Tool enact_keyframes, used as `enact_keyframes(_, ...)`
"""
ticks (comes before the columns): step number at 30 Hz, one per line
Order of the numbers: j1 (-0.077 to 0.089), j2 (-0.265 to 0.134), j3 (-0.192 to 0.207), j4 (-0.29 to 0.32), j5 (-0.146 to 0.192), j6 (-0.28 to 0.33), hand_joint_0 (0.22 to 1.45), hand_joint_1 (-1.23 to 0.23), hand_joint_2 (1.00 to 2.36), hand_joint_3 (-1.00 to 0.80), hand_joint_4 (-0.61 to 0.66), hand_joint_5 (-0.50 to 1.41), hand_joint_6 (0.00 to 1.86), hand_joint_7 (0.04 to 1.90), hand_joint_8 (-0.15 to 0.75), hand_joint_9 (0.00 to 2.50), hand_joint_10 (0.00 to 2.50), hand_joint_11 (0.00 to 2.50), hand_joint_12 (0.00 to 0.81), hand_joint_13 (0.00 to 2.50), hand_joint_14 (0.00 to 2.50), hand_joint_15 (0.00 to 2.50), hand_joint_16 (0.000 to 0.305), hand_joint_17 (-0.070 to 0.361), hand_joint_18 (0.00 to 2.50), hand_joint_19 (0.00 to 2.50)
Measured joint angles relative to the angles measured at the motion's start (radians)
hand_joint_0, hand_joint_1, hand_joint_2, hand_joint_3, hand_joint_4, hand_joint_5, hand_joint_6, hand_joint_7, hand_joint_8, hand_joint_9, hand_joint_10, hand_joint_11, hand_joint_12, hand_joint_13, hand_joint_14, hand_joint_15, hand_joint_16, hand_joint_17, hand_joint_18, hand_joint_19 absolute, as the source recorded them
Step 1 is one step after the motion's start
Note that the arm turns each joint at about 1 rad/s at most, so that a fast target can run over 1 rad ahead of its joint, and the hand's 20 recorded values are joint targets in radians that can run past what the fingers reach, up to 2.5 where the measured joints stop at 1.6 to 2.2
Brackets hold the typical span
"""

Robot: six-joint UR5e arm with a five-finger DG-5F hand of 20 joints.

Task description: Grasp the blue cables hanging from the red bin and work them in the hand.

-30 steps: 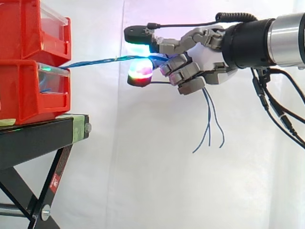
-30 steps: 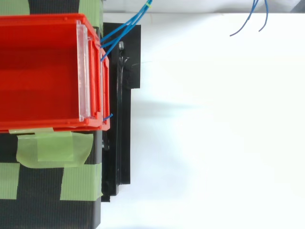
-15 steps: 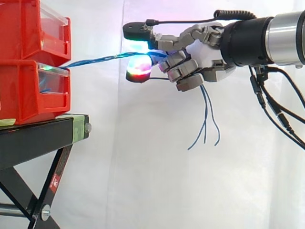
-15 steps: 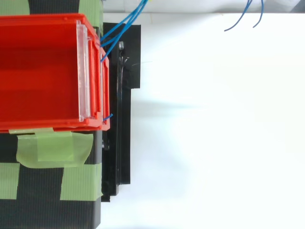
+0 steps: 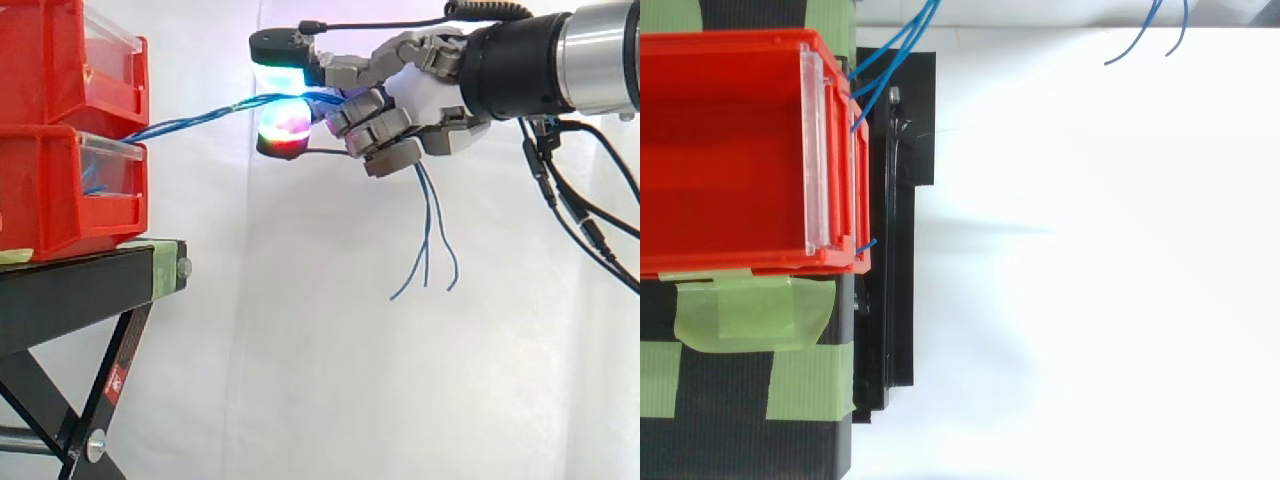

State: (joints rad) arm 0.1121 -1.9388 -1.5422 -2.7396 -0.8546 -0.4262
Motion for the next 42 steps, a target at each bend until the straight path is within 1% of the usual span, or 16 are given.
enact_keyframes(3, 0.003, 0.009, 0.002, -0.056, -0.027, 0.026, 0.96, -0.61, 1.02, -0.43, 0.31, 0.04, 0.85, 1.01, 0.451, 0.55, 2.50, 2.50, 0.446, 0.93, 2.50, 1.40, 0.048, 0.108, 1.62, 1.72)
enact_keyframes(6, 0.006, 0.018, 0.002, -0.098, -0.045, 0.063, 0.96, -0.61, 1.02, -0.40, 0.30, 0.04, 0.85, 1.02, 0.446, 0.55, 2.50, 2.50, 0.445, 0.93, 2.50, 1.40, 0.048, 0.107, 1.61, 1.72)
enact_keyframes(11, 0.007, 0.028, 0.002, -0.133, -0.057, 0.098, 0.96, -0.60, 1.02, -0.32, 0.31, 0.03, 0.85, 1.01, 0.447, 0.55, 2.50, 2.50, 0.438, 0.92, 2.50, 1.40, 0.048, 0.107, 1.61, 1.70)
enact_keyframes(17, 0.008, 0.039, 0.002, -0.145, -0.064, 0.105, 0.96, -0.60, 1.02, -0.27, 0.31, 0.04, 0.82, 1.02, 0.446, 0.54, 2.50, 2.50, 0.446, 0.92, 2.50, 1.39, 0.048, 0.107, 1.60, 1.69)
enact_keyframes(21, 0.009, 0.044, 0.002, -0.147, -0.063, 0.105, 0.97, -0.60, 1.02, -0.33, 0.32, 0.06, 0.74, 1.04, 0.448, 0.54, 2.50, 2.50, 0.442, 0.91, 2.50, 1.36, 0.048, 0.108, 1.58, 1.68)
enact_keyframes(24, 0.012, 0.050, 0.002, -0.147, -0.062, 0.103, 0.95, -0.59, 1.02, -0.53, 0.32, 0.06, 0.70, 1.05, 0.444, 0.53, 2.50, 2.50, 0.441, 0.91, 2.50, 1.40, 0.047, 0.107, 1.58, 1.68)
enact_keyframes(25, 0.013, 0.051, 0.002, -0.147, -0.061, 0.103, 0.95, -0.59, 1.02, -0.57, 0.31, 0.06, 0.69, 1.05, 0.444, 0.53, 2.50, 2.50, 0.441, 0.91, 2.50, 1.40, 0.048, 0.107, 1.58, 1.68)
enact_keyframes(26, 0.014, 0.053, 0.002, -0.147, -0.061, 0.102, 0.95, -0.59, 1.02, -0.57, 0.31, 0.06, 0.69, 1.06, 0.443, 0.53, 2.50, 2.50, 0.443, 0.91, 2.50, 1.38, 0.048, 0.108, 1.58, 1.68)
enact_keyframes(30, 0.016, 0.055, 0.002, -0.153, -0.059, 0.103, 0.96, -0.58, 1.02, -0.42, 0.31, 0.05, 0.68, 1.05, 0.445, 0.53, 2.50, 2.50, 0.443, 0.91, 2.50, 1.38, 0.048, 0.107, 1.58, 1.67)
enact_keyframes(31, 0.016, 0.054, 0.002, -0.155, -0.059, 0.103, 0.96, -0.58, 1.02, -0.42, 0.31, 0.05, 0.68, 1.06, 0.445, 0.53, 2.50, 2.50, 0.441, 0.91, 2.50, 1.40, 0.048, 0.107, 1.58, 1.68)
enact_keyframes(35, 0.020, 0.054, 0.002, -0.165, -0.059, 0.110, 0.92, -0.56, 1.02, -0.59, 0.31, 0.05, 0.64, 1.07, 0.445, 0.53, 2.50, 2.50, 0.442, 0.90, 2.50, 1.40, 0.048, 0.109, 1.56, 1.67)
enact_keyframes(38, 0.024, 0.055, 0.002, -0.177, -0.062, 0.134, 0.92, -0.56, 1.02, -0.60, 0.31, 0.06, 0.63, 1.08, 0.446, 0.53, 2.50, 2.50, 0.441, 0.90, 2.50, 1.40, 0.048, 0.107, 1.55, 1.66)
enact_keyframes(42, 0.028, 0.055, 0.002, -0.192, -0.078, 0.181, 0.91, -0.56, 1.02, -0.58, 0.31, 0.06, 0.63, 1.09, 0.447, 0.53, 2.50, 2.50, 0.442, 0.90, 2.50, 1.39, 0.049, 0.109, 1.55, 1.65)
